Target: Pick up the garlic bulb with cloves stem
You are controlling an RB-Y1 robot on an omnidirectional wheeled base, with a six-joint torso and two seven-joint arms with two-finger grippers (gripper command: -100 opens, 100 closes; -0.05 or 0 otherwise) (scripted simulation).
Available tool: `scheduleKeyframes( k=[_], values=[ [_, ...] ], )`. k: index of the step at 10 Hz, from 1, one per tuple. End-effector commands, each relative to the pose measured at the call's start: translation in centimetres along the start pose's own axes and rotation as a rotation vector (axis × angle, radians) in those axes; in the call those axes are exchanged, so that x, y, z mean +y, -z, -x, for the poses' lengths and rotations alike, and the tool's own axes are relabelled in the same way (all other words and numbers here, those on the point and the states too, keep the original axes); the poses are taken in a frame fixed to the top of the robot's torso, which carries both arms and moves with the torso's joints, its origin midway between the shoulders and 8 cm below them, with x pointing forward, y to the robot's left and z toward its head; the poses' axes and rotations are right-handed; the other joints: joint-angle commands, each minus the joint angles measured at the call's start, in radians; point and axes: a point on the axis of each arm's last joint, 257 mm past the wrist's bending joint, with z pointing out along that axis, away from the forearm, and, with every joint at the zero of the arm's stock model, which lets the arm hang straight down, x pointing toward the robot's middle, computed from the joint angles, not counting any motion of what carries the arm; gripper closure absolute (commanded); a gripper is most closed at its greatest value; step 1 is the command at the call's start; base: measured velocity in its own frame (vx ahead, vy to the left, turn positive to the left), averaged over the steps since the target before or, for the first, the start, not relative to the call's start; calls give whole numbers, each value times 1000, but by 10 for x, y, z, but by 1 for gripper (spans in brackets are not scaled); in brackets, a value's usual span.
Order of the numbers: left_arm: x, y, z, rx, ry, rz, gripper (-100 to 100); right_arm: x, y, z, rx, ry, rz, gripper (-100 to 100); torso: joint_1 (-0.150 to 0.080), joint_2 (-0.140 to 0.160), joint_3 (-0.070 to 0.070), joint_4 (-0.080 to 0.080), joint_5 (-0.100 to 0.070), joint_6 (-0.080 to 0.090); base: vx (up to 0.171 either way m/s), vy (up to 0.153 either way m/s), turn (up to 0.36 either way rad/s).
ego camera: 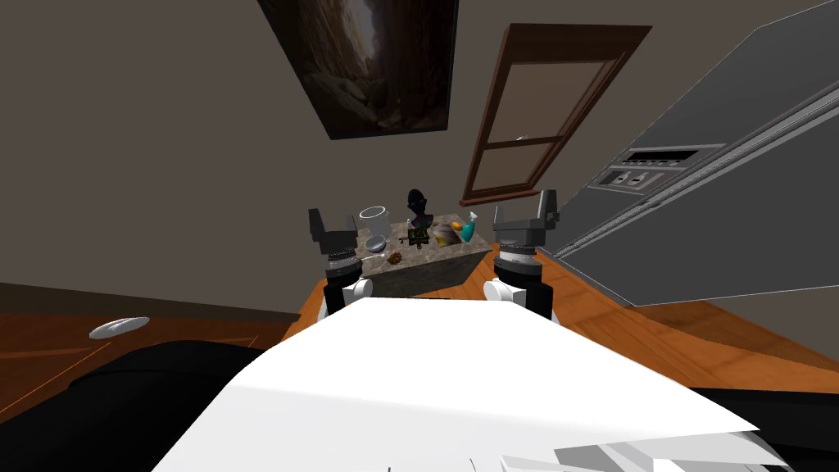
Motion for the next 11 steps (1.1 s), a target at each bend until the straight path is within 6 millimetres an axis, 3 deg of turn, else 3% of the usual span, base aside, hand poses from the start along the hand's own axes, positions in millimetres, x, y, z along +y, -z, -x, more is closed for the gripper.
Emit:
scheduleKeyframes(
  k=[1,11],
  values=[
    [12,-1,-1,19,18,45,-100,0,0,0,0,0,0,0,0,0,0,0,0,0,-16,-7,24],
    [77,3,8,-5,155,291,-100,0,0,0,0,0,0,0,-1,2,1,0,0,0,-28,-10,22]
  ],
)
